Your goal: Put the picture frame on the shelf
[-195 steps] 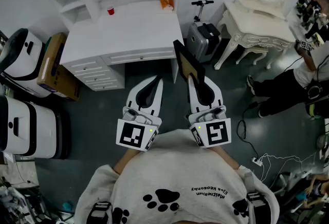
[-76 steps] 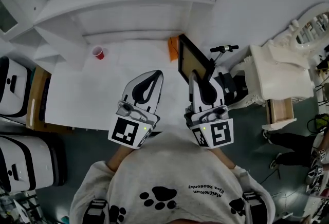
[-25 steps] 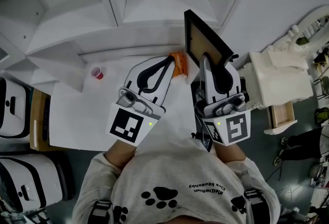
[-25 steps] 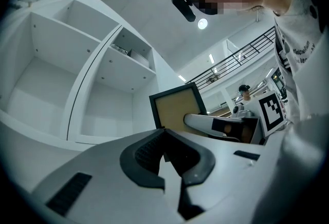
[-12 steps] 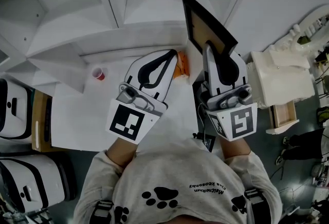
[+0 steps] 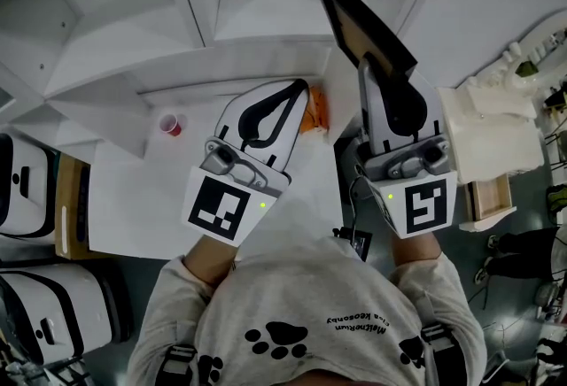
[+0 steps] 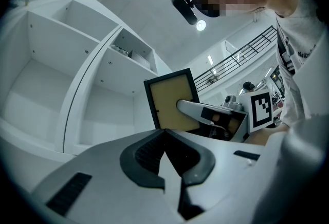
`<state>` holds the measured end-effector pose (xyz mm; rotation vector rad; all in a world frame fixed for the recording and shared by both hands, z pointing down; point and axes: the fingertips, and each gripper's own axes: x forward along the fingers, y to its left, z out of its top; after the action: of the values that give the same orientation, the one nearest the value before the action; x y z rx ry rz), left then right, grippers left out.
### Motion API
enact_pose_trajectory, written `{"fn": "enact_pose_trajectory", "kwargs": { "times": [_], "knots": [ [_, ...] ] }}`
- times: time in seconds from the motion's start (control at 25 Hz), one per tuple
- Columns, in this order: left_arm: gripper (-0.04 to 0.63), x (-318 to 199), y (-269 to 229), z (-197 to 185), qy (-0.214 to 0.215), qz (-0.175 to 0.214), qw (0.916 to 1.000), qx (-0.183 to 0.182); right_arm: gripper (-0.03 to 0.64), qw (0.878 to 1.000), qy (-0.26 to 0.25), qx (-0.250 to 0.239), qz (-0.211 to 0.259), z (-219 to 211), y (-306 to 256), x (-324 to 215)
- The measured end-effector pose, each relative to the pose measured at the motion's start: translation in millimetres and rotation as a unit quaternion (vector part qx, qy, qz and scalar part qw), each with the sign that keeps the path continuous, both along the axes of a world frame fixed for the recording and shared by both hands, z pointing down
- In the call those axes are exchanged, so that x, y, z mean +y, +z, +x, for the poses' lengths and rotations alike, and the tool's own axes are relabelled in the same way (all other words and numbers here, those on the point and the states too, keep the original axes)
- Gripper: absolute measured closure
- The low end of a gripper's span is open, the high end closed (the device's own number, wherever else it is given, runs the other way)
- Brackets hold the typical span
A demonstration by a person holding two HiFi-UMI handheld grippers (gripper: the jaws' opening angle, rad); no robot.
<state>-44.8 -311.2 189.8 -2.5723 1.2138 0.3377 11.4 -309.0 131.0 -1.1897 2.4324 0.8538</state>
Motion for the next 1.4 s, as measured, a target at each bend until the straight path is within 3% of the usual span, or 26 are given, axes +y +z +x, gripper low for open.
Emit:
{"fn": "enact_pose_trajectory", "kwargs": {
  "times": [0.36,0.6,0.72,0.92,1.2,1.4],
  "knots": [
    [0.577,-4.3,1.5,-2.7,-0.002,-0.001,1.0,0.002,0.574,0.997,0.02,0.062,0.031,-7.7,-4.0,-9.0],
    [0.577,-7.1,3.9,-5.1,-0.002,-0.003,1.0,0.002,0.575,0.986,0.057,0.145,0.054,-15.1,7.4,-20.4],
    [0.577,-7.5,4.0,-5.3,-0.002,-0.003,1.0,0.003,0.575,0.969,0.089,0.22,0.073,-23.0,19.0,-28.5],
    [0.577,-7.1,3.6,-4.6,0.001,-0.003,1.0,0.004,0.574,0.921,0.129,0.347,0.122,-44.9,38.8,-39.8],
    [0.577,-6.2,5.7,-4.3,0.002,-0.006,1.0,0.005,0.574,0.886,0.145,0.418,0.138,-57.2,57.2,-53.0],
    [0.577,-7.5,7.0,-2.2,0.007,-0.007,0.9999,0.003,0.574,0.867,0.156,0.451,0.142,-61.1,64.9,-63.0]
  ]
}}
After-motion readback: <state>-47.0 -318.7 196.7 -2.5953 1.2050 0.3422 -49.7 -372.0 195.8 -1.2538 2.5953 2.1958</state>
